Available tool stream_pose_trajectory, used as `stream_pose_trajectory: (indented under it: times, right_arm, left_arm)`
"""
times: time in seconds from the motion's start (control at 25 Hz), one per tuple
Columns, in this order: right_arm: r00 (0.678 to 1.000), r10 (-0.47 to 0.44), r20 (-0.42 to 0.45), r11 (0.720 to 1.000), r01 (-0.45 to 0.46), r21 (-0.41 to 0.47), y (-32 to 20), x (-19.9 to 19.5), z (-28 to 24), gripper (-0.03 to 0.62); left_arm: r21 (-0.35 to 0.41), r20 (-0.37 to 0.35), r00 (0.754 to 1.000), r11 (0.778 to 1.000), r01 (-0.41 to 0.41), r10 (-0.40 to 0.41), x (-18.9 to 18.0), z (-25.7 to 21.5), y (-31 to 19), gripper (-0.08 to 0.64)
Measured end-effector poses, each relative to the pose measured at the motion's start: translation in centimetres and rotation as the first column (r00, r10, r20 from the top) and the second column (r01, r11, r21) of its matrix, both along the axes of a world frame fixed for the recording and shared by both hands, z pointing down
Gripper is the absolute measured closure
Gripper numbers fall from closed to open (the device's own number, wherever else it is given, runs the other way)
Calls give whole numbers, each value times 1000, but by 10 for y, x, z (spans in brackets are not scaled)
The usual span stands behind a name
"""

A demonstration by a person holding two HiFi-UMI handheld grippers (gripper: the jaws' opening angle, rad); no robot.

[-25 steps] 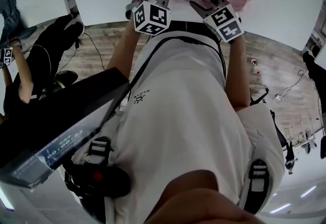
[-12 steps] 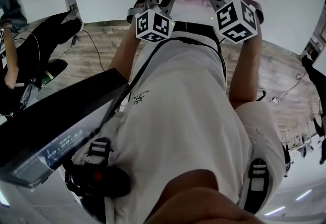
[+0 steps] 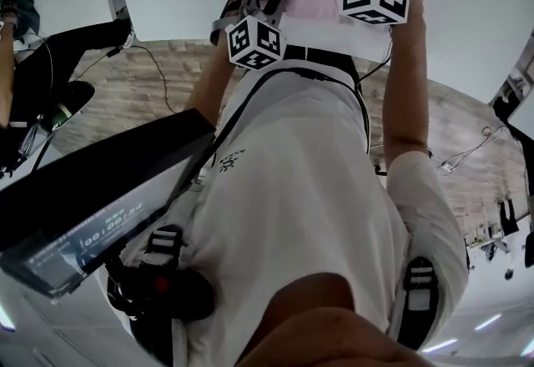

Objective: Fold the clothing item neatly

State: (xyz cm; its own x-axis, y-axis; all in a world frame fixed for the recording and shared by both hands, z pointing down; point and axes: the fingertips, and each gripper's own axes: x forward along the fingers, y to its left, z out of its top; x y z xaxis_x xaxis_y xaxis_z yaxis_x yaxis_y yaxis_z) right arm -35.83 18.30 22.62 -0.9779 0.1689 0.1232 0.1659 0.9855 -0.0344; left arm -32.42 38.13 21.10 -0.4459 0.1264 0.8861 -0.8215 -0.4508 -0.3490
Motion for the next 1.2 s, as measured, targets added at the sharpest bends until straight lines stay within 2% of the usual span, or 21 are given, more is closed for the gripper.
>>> stream_pose_trajectory:
  times: [0.08, 0.12, 0.2, 0.28, 0.32, 0.4, 0.48, 0.56, 0.64, 0.68, 0.72, 0.76, 0.8, 0.84, 0.92, 1.04, 1.12, 1.2]
  right_arm:
    - [1000, 2, -9, 1000, -2, 6, 10, -11, 3, 565]
    - [1000, -18, -25, 1000, 18, 0, 18, -12, 6, 565]
    - [999, -29, -33, 998, 27, -48, 24, -3, 5, 516]
    - [1000, 8, -20, 992, -10, -128, 14, 21, -4, 452]
    - [999, 32, -10, 985, -33, -167, 7, 37, -10, 443]
    - [998, 48, 28, 969, -39, -244, 7, 74, -26, 445]
    - [996, -16, 91, 937, 47, -345, 33, 110, -44, 454]
    - [981, -136, 139, 876, 185, -445, 78, 141, -57, 578]
    - [958, -268, 106, 815, 284, -504, 129, 158, -46, 589]
    - [950, -308, 52, 811, 291, -508, 148, 161, -30, 589]
    - [950, -312, -16, 827, 264, -496, 157, 161, -11, 589]
    - [957, -277, -83, 855, 207, -475, 155, 157, 9, 589]
    - [967, -213, -137, 881, 130, -455, 142, 151, 26, 589]
    - [976, -135, -174, 895, 44, -443, 123, 145, 39, 589]
    - [972, 24, -233, 887, -128, -443, 80, 132, 60, 589]
    - [915, 210, -345, 863, -339, -374, 30, 117, 95, 589]
    - [881, 266, -390, 843, -409, -350, 10, 112, 109, 589]
    - [882, 301, -362, 834, -427, -348, -3, 113, 99, 589]
  left_arm:
    - [4, 16, 1000, 1000, 3, -3, 4, -7, 3, 522]
    - [37, 31, 1000, 999, -2, 1, 7, -12, -2, 522]
    - [149, 52, 999, 989, -22, 14, 14, -26, -25, 522]
    - [252, 60, 998, 966, -49, 34, 18, -36, -52, 522]
    - [276, 60, 997, 959, -63, 49, 18, -38, -61, 522]
    - [266, 53, 996, 960, -87, 75, 14, -33, -67, 522]
    - [229, 62, 993, 967, -111, 99, 5, -26, -65, 522]
    - [206, 94, 988, 969, -136, 119, -9, -27, -66, 522]
    - [190, 122, 986, 973, -131, 109, -27, -29, -65, 522]
    - [179, 132, 986, 976, -121, 97, -37, -30, -64, 522]
    - [171, 140, 986, 979, -110, 87, -44, -31, -63, 522]
    - [167, 147, 986, 980, -104, 80, -50, -33, -63, 522]
    - [170, 155, 985, 980, -102, 76, -53, -35, -63, 522]
    - [181, 164, 984, 978, -104, 74, -54, -39, -65, 522]
    - [218, 198, 978, 970, -111, 68, -55, -48, -68, 522]
    - [258, 267, 962, 958, -127, 56, -62, -63, -68, 522]
    - [262, 296, 954, 956, -134, 53, -66, -68, -68, 522]
    - [277, 304, 952, 952, -127, 39, -68, -72, -66, 522]
